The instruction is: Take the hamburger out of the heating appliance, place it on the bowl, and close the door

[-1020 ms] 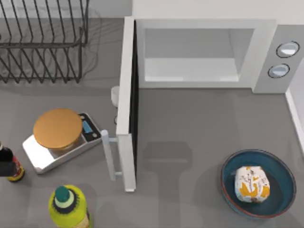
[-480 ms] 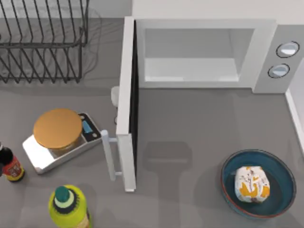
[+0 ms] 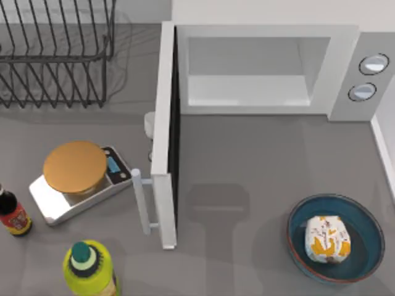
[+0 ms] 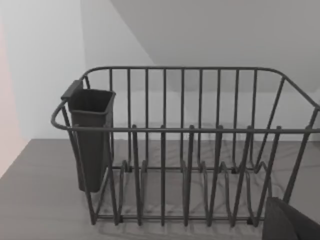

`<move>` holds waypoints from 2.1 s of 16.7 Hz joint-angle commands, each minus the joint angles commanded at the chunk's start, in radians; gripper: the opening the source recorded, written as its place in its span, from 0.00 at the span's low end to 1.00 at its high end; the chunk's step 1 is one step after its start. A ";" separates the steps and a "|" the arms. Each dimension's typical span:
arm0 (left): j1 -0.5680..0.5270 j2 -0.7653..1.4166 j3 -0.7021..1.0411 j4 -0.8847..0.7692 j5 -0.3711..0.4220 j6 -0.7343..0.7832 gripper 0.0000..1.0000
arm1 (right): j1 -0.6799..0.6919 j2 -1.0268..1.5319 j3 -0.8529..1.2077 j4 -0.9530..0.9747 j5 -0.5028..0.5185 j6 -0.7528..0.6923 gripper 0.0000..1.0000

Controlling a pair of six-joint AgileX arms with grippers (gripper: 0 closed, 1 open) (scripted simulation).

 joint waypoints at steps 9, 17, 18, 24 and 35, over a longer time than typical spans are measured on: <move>-0.365 -0.045 0.082 -0.128 -0.365 -0.002 0.00 | 0.000 0.000 0.000 0.000 0.000 0.000 1.00; -0.562 -0.057 0.090 -0.148 -0.562 -0.003 0.00 | 0.000 0.000 0.000 0.000 0.000 0.000 1.00; -0.558 -0.054 0.089 -0.146 -0.558 -0.004 0.00 | 0.000 0.000 0.000 0.000 0.000 0.000 1.00; -0.614 0.112 0.192 -0.199 -0.580 -0.075 0.00 | 0.000 0.000 0.000 0.000 0.000 0.000 1.00; -0.780 0.990 0.572 -0.356 -0.607 -0.367 0.00 | 0.000 0.000 0.000 0.000 0.000 0.000 1.00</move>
